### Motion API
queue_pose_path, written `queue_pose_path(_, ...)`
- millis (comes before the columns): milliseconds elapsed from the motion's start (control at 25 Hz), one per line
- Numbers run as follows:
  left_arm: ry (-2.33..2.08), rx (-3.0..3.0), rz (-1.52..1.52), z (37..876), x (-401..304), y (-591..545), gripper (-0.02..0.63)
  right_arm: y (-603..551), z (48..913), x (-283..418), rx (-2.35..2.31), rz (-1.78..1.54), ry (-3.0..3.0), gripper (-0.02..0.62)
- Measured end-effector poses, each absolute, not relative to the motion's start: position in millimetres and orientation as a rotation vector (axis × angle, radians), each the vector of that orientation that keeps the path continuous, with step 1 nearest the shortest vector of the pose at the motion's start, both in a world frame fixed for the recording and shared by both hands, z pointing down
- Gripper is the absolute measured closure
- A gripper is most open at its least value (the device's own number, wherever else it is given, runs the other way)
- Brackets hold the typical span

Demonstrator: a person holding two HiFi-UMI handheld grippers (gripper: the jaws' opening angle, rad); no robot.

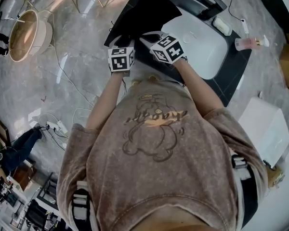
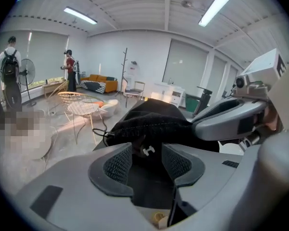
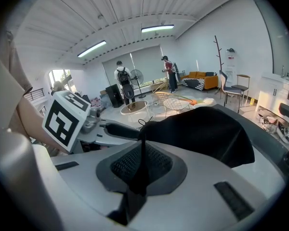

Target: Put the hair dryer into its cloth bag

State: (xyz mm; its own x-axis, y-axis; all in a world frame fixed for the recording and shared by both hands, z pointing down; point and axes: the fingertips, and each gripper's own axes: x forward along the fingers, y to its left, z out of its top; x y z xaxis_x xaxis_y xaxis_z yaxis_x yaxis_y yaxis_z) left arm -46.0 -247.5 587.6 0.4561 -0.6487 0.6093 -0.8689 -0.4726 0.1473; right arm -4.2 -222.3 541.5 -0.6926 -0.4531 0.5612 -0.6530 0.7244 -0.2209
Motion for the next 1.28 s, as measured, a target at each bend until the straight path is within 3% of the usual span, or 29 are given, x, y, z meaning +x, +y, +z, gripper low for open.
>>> queue_pose_path(560,-1.427,2.138,0.589,567.5,-119.3,-209.0,0.422,-223.7,575.9,-22.3,0.808,0.533,-2.380,0.574)
queue_pose_path(1280,-1.489,2.120,0.519,535.4,-147.2,-192.6,0.422,-221.1,612.3,-31.0,0.796,0.513,-2.298,0.557)
